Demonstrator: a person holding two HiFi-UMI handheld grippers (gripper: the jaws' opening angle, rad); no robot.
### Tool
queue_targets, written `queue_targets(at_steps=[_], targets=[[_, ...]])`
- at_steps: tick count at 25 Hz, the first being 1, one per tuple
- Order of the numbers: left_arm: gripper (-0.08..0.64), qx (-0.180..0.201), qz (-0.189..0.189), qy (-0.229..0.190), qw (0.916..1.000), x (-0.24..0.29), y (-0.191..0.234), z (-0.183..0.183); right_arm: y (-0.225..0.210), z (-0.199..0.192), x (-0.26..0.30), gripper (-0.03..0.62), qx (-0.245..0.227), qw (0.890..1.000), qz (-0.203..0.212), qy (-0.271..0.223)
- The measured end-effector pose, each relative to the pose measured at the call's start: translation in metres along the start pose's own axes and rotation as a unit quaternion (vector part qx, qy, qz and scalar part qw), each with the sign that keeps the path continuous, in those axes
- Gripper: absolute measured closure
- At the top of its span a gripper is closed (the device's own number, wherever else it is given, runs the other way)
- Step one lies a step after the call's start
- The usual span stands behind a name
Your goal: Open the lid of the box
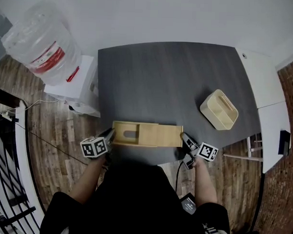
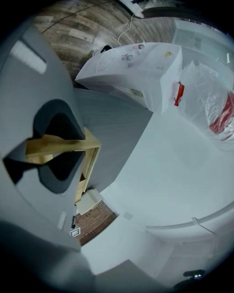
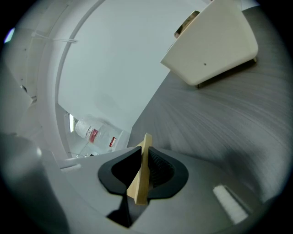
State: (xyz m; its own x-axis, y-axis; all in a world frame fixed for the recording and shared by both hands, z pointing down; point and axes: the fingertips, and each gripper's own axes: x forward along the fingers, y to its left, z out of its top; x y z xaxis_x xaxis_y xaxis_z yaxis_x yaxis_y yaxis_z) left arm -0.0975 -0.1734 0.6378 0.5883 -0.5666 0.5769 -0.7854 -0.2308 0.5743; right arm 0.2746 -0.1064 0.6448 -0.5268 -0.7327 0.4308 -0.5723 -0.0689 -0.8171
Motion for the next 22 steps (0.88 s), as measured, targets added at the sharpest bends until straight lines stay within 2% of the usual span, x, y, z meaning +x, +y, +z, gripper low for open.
queue_targets(at_steps=[4,8,12,16,22], targets=[[0.483,-0.001,0.0,0.001,1.0,0.001,0.001,-0.001,-0.007,0.007,-0.006,0.545,-0.007,1.0,-0.006,-0.006],[0.483,-0.019,-0.008,-0.001,0.9998,0.002,0.001,0.0,-0.01,0.011,-0.01,0.545,-0.012,1.0,-0.01,-0.008],[0.483,-0.02,-0.01,0.005,0.9997,0.002,0.003,-0.001,-0.002,0.015,-0.011,0.546,-0.006,1.0,0.025,-0.017],[0.483,-0.021,-0.016,0.005,0.9996,0.003,0.0,0.0,-0.02,0.018,-0.02,0.546,-0.013,1.0,-0.02,-0.015],[0.483,-0.015,-0.012,0.005,0.9998,0.002,0.003,-0.001,-0.025,0.022,-0.026,0.548,-0.011,0.999,-0.029,-0.016]])
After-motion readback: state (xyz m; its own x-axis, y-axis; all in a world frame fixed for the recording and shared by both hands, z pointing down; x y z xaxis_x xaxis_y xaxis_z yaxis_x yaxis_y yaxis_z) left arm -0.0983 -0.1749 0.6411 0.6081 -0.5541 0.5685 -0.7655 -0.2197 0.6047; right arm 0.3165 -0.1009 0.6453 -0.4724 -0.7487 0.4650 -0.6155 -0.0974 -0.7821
